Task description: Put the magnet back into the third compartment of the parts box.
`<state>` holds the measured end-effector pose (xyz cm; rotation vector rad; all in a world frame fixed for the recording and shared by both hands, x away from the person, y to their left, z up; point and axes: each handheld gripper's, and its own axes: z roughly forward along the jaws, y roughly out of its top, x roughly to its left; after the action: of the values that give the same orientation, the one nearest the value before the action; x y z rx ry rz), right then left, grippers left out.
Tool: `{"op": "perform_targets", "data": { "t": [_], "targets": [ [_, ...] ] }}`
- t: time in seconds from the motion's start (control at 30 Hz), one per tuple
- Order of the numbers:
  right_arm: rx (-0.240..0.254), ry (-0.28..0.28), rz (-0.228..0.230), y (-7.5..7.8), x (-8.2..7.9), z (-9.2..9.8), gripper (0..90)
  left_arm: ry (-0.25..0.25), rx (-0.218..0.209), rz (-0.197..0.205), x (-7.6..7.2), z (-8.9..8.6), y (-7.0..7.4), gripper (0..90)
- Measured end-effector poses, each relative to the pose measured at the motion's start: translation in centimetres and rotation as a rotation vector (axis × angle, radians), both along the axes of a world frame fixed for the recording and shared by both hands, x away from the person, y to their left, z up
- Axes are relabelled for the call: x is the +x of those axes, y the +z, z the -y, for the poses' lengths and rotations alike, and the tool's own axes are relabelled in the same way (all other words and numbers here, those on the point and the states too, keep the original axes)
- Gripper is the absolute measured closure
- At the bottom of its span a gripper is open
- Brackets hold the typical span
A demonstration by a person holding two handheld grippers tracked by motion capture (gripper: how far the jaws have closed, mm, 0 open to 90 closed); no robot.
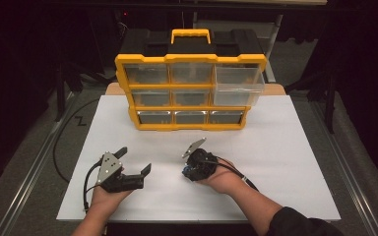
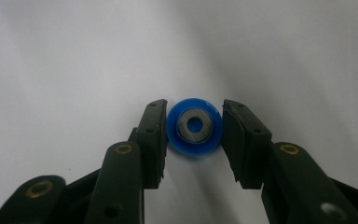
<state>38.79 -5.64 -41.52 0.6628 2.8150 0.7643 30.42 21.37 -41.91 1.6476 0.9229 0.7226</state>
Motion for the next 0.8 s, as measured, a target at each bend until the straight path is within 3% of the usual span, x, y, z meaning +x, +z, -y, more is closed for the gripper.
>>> {"op": "perform_targets", "data": {
  "t": [0.5,0.8],
  "targets": [
    [-0.020,0.004,0.003,0.2,-0.1,-0.2,65.2,0.001,0.000,0.002,0.0,0.0,0.0,2.5],
    [-0.038,0.001,0.016,1.1,-0.1,1.1,65.2,0.000,0.000,0.004,0.0,0.0,0.0,2.6]
  ]
}}
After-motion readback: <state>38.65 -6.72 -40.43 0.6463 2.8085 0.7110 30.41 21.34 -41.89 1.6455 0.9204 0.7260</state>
